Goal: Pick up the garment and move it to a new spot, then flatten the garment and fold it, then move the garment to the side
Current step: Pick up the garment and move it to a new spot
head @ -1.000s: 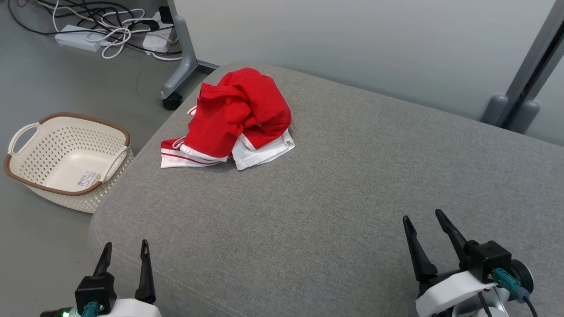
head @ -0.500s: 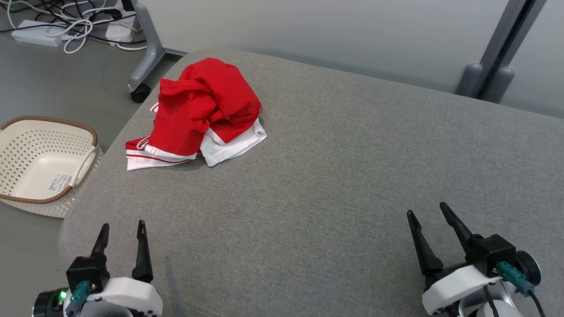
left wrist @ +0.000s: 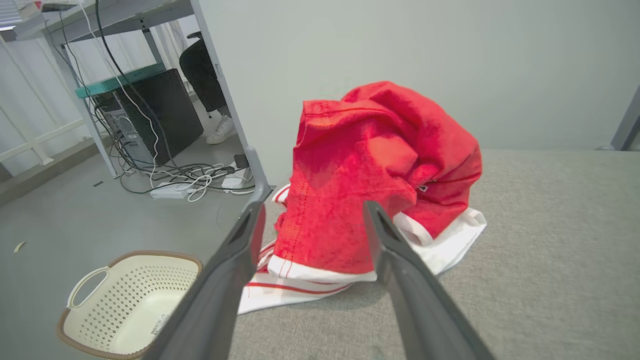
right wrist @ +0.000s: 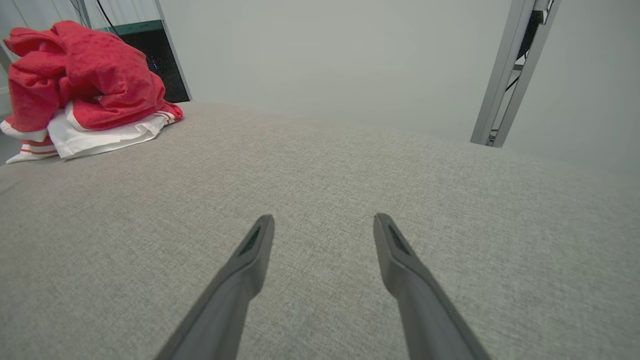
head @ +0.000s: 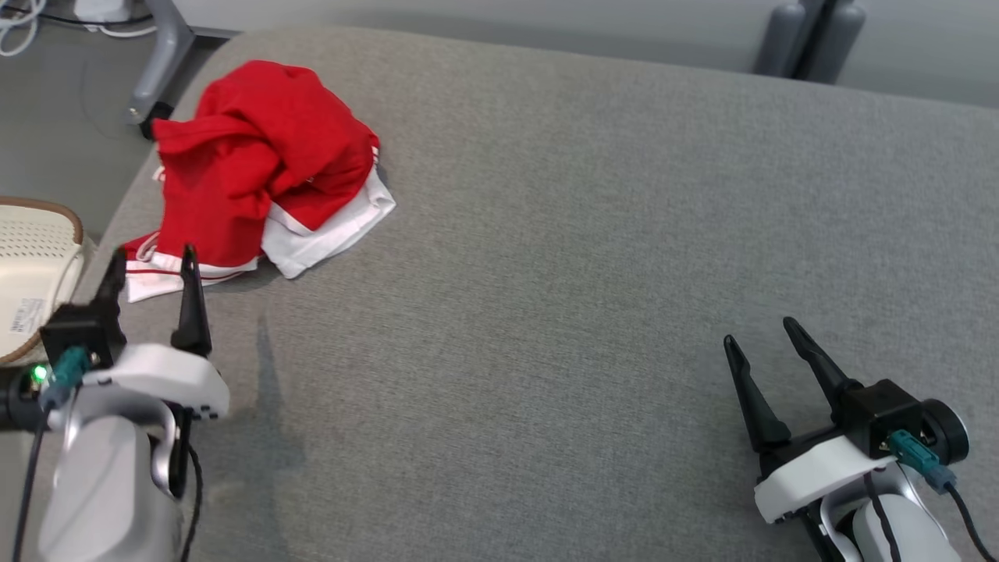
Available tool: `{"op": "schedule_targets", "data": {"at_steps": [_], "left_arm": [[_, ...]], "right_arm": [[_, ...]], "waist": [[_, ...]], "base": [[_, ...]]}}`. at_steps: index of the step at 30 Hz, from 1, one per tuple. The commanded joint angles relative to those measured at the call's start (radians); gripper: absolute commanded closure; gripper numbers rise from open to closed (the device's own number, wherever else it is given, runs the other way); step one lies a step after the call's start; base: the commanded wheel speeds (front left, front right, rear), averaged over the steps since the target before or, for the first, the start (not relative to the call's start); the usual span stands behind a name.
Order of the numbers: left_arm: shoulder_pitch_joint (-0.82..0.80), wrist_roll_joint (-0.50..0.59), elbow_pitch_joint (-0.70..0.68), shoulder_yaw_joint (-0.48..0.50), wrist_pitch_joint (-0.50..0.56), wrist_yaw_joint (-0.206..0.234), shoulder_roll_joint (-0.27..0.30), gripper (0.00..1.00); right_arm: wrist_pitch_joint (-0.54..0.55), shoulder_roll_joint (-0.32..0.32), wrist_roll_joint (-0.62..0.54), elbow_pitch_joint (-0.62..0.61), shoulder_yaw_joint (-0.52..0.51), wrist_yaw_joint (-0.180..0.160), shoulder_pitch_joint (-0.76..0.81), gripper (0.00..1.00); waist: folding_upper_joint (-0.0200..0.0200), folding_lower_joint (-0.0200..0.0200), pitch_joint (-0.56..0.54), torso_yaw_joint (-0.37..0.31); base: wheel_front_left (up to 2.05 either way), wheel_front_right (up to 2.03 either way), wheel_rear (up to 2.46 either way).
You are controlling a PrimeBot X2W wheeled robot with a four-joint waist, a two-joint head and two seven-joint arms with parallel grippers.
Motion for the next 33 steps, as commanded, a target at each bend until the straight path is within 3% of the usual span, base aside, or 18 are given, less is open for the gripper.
{"op": "schedule_targets", "data": {"at_steps": [1, 9, 21, 22, 23, 24, 29, 33], "left_arm": [[-0.029, 0.007, 0.011, 0.000, -0.002, -0.006, 0.011, 0.00], [-0.185, 0.039, 0.193, -0.041, -0.002, -0.025, 0.059, 0.00], [-0.301, 0.021, 0.362, -0.037, -0.002, 0.021, 0.084, 0.00], [-0.310, 0.020, 0.378, -0.034, -0.002, 0.024, 0.086, 0.13], [-0.320, 0.018, 0.390, -0.033, -0.002, 0.023, 0.090, 0.62], [-0.327, 0.015, 0.399, -0.032, -0.002, 0.024, 0.093, 1.00], [-0.342, 0.003, 0.377, -0.021, -0.002, 0.039, 0.104, 1.00], [-0.316, 0.013, 0.263, -0.023, -0.002, 0.044, 0.116, 1.00]], "right_arm": [[-0.006, -0.010, 0.001, -0.005, 0.001, 0.000, -0.013, 0.00], [-0.006, -0.017, 0.004, -0.006, 0.005, 0.000, -0.051, 0.00], [-0.005, -0.011, 0.012, 0.004, 0.012, 0.000, -0.076, 0.00], [-0.005, -0.010, 0.012, 0.006, 0.014, 0.000, -0.078, 0.00], [-0.005, -0.009, 0.014, 0.007, 0.016, 0.000, -0.079, 0.00], [-0.005, -0.008, 0.015, 0.009, 0.017, 0.000, -0.079, 0.00], [-0.005, 0.000, 0.018, 0.012, 0.012, 0.000, -0.076, 0.00], [-0.005, 0.013, 0.024, 0.015, 0.000, 0.000, -0.064, 0.00]], "waist": [[0.0000, 0.0000, 0.030, -0.026], [0.0000, 0.0000, 0.101, -0.075], [0.0000, 0.0000, 0.150, -0.125], [0.0000, 0.0000, 0.151, -0.129], [0.0000, 0.0000, 0.152, -0.133], [0.0000, 0.0000, 0.153, -0.137], [0.0000, 0.0000, 0.143, -0.152], [0.0000, 0.0000, 0.112, -0.163]], "base": [[0.00, 0.00, 0.00], [0.00, 0.00, 0.00], [0.00, 0.00, 0.00], [0.00, 0.00, 0.00], [0.00, 0.00, 0.00], [0.00, 0.00, 0.00], [0.00, 0.00, 0.00], [0.00, 0.00, 0.00]]}}
